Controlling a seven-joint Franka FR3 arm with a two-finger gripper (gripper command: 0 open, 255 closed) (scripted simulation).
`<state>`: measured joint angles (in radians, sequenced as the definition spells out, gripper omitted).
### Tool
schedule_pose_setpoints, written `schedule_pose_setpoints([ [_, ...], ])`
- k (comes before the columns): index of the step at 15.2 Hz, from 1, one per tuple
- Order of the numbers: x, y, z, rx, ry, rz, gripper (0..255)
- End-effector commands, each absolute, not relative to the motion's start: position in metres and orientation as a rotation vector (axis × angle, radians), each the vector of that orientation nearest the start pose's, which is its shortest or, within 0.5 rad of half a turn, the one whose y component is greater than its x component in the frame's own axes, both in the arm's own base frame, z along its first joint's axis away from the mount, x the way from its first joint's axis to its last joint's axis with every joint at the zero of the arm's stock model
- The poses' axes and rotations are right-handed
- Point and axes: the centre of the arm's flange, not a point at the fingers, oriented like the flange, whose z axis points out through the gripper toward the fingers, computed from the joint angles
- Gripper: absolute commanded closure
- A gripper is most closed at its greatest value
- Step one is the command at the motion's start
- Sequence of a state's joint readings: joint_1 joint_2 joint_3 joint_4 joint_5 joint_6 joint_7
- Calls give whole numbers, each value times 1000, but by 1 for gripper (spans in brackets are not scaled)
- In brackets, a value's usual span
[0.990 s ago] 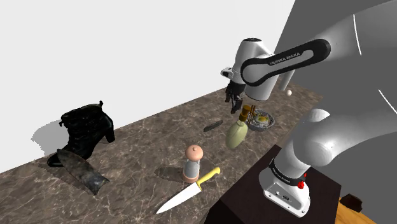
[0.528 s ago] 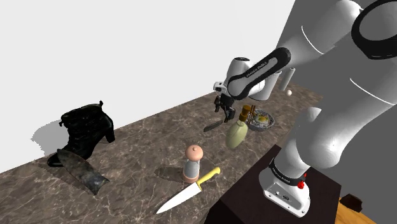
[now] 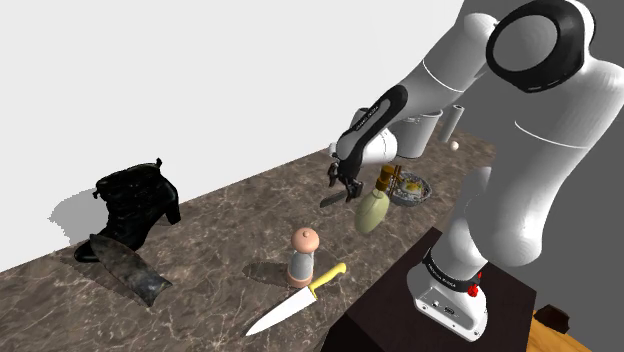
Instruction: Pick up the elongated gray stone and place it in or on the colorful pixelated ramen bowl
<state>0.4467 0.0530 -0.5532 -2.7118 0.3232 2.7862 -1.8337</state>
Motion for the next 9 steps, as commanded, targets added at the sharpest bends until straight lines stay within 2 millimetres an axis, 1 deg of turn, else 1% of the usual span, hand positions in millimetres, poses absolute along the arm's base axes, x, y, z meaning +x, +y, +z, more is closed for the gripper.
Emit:
schedule_pose_setpoints([
  [1,403,-60,203,-2357,-2039,-144,0],
  [2,403,-60,195,-2357,-2039,-144,0],
  [9,403,-60,195,-2357,-2039,-144,0],
])
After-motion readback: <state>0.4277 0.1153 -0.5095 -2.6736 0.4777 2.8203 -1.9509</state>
